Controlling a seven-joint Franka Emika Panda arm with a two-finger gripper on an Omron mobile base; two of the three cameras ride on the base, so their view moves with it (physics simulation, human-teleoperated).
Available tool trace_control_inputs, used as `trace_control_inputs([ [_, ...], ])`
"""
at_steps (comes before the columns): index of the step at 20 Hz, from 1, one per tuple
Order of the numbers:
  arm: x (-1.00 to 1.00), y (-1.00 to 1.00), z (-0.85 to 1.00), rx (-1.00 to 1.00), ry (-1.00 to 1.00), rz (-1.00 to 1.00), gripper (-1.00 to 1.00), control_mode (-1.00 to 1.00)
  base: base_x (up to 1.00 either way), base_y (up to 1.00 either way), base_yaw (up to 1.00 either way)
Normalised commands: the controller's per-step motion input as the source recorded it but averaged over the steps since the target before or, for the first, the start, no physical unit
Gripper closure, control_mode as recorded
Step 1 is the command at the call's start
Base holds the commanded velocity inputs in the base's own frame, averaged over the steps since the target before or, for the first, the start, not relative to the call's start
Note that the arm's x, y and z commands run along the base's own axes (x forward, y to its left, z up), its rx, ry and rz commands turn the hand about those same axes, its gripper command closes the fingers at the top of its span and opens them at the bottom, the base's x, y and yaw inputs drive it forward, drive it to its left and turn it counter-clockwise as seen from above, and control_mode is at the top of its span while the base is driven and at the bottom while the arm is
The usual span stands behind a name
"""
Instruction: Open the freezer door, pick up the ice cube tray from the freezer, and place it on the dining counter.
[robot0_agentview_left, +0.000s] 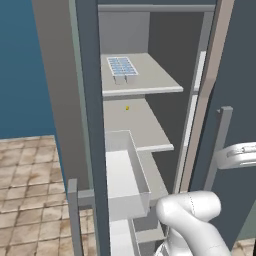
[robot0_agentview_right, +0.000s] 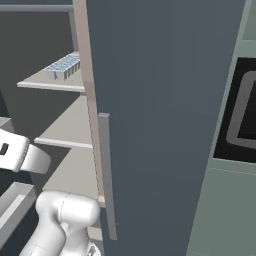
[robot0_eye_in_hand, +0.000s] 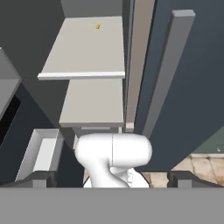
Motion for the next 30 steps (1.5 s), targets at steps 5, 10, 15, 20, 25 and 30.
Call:
trace_control_inputs([
  [5,0.00,0.00,0.00,0.00,0.00,0.00,-1.00,1.00,0.31,0.15,0.00],
  [10,0.00,0.00,0.00,0.00,0.00,0.00,-1.00,1.00,0.56,0.31,0.00],
  [15,0.00,0.00,0.00,0.00,0.00,0.00,-1.00,1.00,0.43,0.59,0.00],
  [20,0.00,0.25,0.06,-0.01,-0.01,0.00,-1.00,-1.00,0.17,0.39,0.00],
  [25,-0.06,0.17,0.60,-0.07,-0.10,0.00,-1.00,-1.00,0.00,0.00,0.00],
  [30,-0.01,0.00,0.67,-0.05,-0.11,0.04,-1.00,-1.00,0.00,0.00,0.00],
])
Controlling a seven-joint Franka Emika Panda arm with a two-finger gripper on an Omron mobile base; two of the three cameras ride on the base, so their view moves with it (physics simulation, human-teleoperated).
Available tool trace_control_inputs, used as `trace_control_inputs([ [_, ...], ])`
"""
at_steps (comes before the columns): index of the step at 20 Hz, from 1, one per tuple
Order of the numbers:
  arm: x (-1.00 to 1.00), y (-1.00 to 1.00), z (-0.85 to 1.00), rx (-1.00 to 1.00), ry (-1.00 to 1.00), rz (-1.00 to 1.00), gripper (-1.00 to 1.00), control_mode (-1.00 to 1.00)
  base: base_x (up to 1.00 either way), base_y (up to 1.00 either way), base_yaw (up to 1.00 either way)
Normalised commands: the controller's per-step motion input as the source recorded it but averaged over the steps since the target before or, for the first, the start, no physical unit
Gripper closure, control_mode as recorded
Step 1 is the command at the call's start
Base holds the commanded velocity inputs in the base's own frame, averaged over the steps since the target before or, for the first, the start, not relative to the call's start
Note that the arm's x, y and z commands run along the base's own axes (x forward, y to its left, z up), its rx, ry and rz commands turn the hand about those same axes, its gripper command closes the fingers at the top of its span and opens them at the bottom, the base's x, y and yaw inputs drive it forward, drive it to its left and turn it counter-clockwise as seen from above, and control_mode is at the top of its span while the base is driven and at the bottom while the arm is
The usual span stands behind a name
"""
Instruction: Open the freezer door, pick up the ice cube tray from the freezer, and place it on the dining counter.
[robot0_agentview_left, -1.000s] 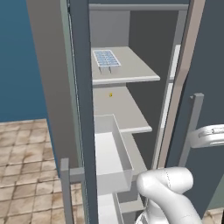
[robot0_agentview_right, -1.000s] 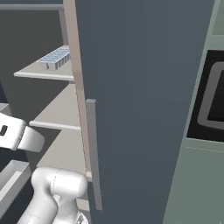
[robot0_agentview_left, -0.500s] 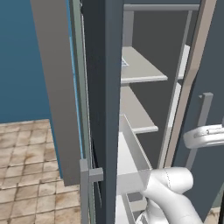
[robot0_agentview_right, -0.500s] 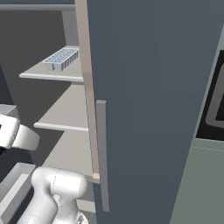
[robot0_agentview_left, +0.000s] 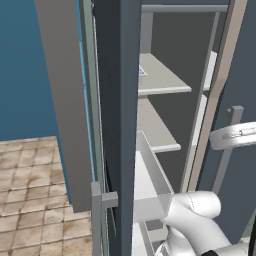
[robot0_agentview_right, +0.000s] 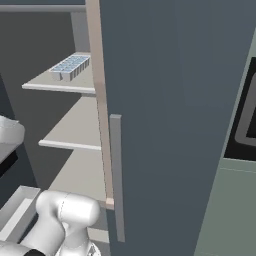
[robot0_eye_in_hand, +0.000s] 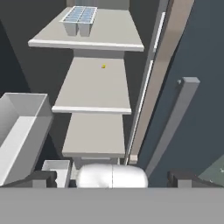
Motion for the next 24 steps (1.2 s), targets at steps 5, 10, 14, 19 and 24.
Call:
trace_control_inputs([
  [5,0.00,0.00,0.52,-0.10,-0.10,0.19,-1.00,-1.00,0.00,0.00,0.00],
  [10,0.01,0.00,0.08,-0.23,-0.09,0.27,-1.00,-1.00,0.00,0.00,0.00],
  [14,0.00,0.00,0.02,-0.33,-0.23,0.20,-1.00,-1.00,0.00,0.00,0.00],
  [19,0.02,0.00,0.00,-0.31,-0.24,0.22,-1.00,-1.00,0.00,0.00,0.00],
  [24,0.33,0.02,0.00,-0.25,-0.17,0.27,-1.00,-1.00,0.00,0.00,0.00],
])
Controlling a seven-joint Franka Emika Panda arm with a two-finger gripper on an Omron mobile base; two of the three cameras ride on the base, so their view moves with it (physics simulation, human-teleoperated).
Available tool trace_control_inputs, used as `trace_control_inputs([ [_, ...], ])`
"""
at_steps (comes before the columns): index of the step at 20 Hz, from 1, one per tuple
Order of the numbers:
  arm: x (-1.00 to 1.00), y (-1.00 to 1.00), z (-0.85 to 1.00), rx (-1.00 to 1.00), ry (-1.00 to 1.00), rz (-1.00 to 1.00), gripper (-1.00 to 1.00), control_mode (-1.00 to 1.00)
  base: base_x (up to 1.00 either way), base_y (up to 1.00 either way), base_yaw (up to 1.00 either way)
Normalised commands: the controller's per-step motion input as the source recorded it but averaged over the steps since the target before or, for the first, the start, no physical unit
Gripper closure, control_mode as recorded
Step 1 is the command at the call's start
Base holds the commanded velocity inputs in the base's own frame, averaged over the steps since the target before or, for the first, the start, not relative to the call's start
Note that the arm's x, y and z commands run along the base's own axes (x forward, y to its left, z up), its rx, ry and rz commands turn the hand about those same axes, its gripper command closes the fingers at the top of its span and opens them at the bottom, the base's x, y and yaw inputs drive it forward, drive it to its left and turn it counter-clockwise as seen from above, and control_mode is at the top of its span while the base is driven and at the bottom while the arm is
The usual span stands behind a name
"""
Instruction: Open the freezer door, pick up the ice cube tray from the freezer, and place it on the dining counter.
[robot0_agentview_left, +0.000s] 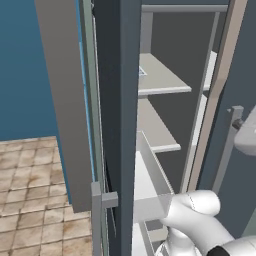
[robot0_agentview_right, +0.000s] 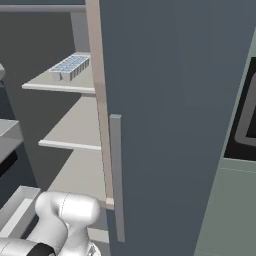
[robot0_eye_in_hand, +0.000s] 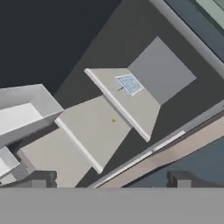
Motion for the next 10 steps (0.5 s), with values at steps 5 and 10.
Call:
trace_control_inputs([
  [5,0.69,0.26,0.00,-0.30,-0.03,0.16,-1.00,-1.00,0.00,0.00,0.00],
  [10,0.67,0.23,0.00,-0.33,0.00,0.11,-1.00,-1.00,0.00,0.00,0.00],
])
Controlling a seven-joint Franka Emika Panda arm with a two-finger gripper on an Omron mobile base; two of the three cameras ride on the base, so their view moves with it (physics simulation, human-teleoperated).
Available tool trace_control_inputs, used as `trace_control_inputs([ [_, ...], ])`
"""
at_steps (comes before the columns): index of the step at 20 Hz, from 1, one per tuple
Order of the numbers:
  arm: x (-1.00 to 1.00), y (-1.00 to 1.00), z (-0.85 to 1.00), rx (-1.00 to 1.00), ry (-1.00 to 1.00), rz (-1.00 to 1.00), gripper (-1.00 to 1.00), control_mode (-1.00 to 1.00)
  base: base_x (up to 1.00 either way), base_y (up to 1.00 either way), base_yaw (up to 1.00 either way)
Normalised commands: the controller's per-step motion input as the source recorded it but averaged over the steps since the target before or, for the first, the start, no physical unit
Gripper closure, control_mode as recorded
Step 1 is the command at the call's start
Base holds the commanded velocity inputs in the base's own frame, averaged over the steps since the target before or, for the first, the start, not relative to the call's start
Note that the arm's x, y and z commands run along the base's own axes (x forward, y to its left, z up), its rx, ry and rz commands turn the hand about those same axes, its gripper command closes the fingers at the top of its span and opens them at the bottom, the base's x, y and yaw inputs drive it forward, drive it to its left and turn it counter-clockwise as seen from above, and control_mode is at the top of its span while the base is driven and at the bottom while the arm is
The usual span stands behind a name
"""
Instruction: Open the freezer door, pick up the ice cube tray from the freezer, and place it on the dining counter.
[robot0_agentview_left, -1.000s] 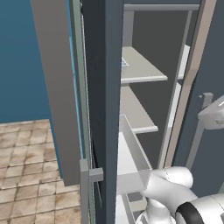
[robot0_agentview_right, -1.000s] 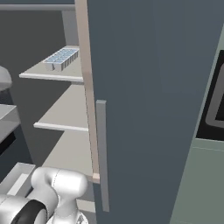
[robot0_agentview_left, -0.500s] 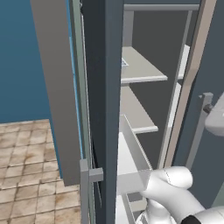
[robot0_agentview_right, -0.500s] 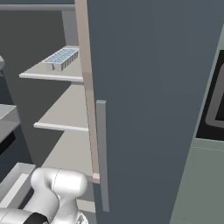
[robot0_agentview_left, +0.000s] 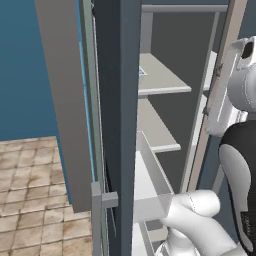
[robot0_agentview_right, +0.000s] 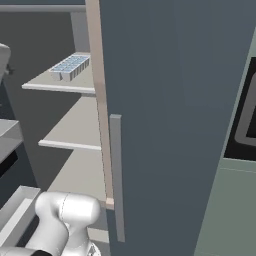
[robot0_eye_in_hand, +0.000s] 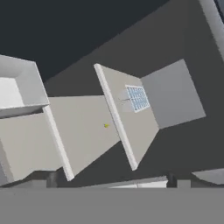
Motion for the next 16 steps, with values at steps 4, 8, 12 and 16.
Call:
trace_control_inputs([
  [4,0.65,0.12,0.00,-0.31,0.01,0.04,-1.00,-1.00,0.00,0.00,0.00],
  [8,0.59,0.22,0.00,-0.24,0.12,0.00,-1.00,-1.00,0.00,0.00,0.00],
  [12,0.68,0.19,0.00,-0.08,0.14,0.00,-1.00,-1.00,0.00,0.00,0.00],
  [16,0.78,0.02,-0.13,0.00,0.04,0.00,-1.00,-1.00,0.00,0.00,0.00],
])
